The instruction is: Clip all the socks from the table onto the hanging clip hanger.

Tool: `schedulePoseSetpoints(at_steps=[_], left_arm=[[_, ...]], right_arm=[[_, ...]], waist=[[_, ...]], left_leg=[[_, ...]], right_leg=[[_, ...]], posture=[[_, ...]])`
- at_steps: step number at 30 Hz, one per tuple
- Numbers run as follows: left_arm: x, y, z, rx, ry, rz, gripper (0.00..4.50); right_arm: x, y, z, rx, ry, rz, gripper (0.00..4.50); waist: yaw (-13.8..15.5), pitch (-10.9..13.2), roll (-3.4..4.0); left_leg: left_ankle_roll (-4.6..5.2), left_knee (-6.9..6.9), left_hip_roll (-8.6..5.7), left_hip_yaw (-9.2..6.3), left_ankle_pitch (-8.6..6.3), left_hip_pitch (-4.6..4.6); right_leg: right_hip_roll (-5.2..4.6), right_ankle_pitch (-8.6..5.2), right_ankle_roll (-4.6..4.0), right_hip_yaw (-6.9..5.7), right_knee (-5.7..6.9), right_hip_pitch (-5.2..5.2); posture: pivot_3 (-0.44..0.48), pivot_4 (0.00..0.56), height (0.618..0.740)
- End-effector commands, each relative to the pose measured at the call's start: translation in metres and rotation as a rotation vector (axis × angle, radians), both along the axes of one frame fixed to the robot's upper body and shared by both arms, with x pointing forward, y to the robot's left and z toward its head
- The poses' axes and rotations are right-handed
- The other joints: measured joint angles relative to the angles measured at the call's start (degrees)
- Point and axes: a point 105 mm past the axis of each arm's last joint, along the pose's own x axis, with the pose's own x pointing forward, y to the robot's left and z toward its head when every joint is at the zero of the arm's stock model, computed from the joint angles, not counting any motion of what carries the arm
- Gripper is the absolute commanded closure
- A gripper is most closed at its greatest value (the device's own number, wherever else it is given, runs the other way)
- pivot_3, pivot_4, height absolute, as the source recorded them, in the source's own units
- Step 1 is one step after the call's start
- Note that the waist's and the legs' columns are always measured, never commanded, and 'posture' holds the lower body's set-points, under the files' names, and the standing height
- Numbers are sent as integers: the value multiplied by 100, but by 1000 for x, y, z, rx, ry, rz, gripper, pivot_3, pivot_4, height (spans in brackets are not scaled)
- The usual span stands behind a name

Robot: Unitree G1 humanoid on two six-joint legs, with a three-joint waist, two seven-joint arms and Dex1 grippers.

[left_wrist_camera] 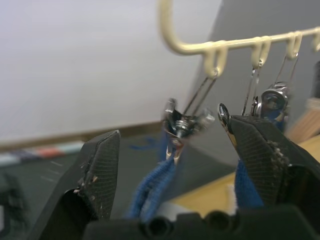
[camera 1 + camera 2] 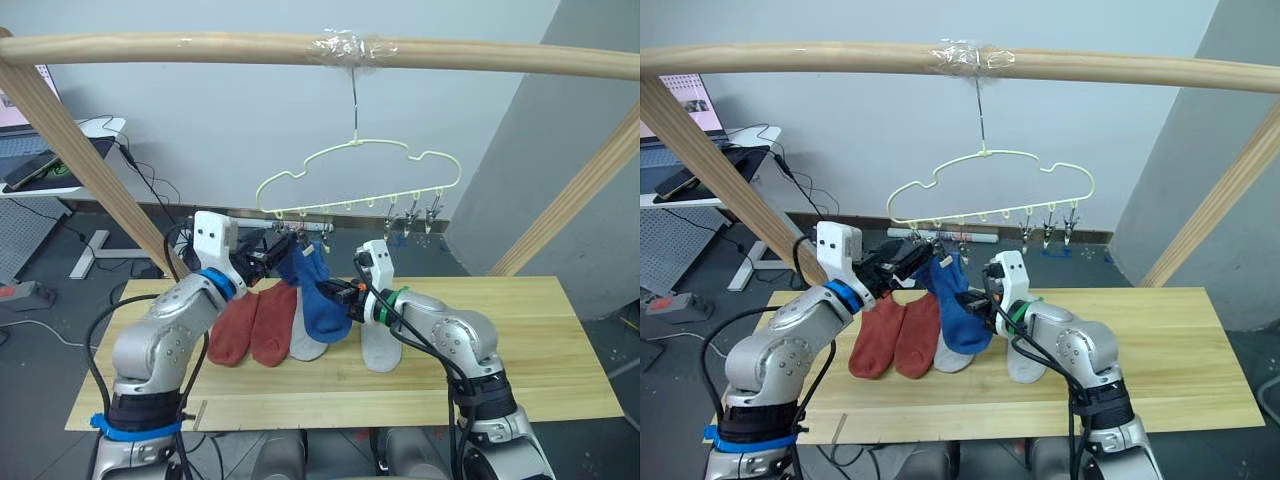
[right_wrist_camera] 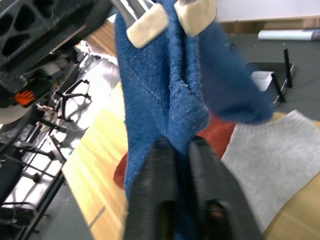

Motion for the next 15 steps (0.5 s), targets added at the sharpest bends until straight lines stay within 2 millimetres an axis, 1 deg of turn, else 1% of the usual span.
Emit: schedulePoseSetpoints(at_steps=[1, 3, 5, 8, 11, 13, 15], left_arm=[[-15, -4, 1, 27, -24, -92, 609], [-21, -7, 6, -30, -38, -126, 609], [-23, -5, 11, -95, -57, -106, 609], [-28, -10, 10, -94, -70, -116, 609], [-33, -26, 4, -65, -75, -156, 609], [-34, -32, 3, -61, -81, -163, 609], [-30, -39, 5, -50, -108, -161, 609]], right_arm=[[3, 3, 3, -2, -42, 12, 2603], [3, 1, -2, -31, -46, 11, 1855], [4, -4, -9, -65, -46, -1, 1082], [6, -18, -18, -133, -57, -32, 28], [6, -38, -22, -213, -118, -55, 28], [5, -44, -20, -239, -157, -53, 28], [5, -51, -6, -233, -226, -64, 28]], waist=[[5, 0, 0], [18, 2, 2], [43, 2, 1], [62, 1, 0], [71, 1, 0], [83, 1, -1], [77, 1, 0]], left_leg=[[0, -2, 1, -1, 0, 0], [0, -2, 2, -1, 0, -3], [0, 0, 1, -3, 0, -9], [0, 2, 0, -6, 0, -10], [0, 2, -3, -4, 0, -10], [0, 2, -6, -2, 0, -12], [0, 2, -6, -3, 0, -11]], right_leg=[[0, -1, -2, -2, 2, 0], [1, -2, -3, -3, 3, -5], [0, -2, -3, -6, 2, -7], [-1, -1, -2, -8, 2, -5], [-4, -1, -2, -6, -1, -3], [-6, -2, -2, -5, -3, -3], [-6, -1, -1, -6, 0, -3]], posture=[[83, 139, 740], [83, 139, 740], [84, 137, 740], [84, 134, 740], [79, 133, 740], [79, 133, 740], [79, 133, 740]])
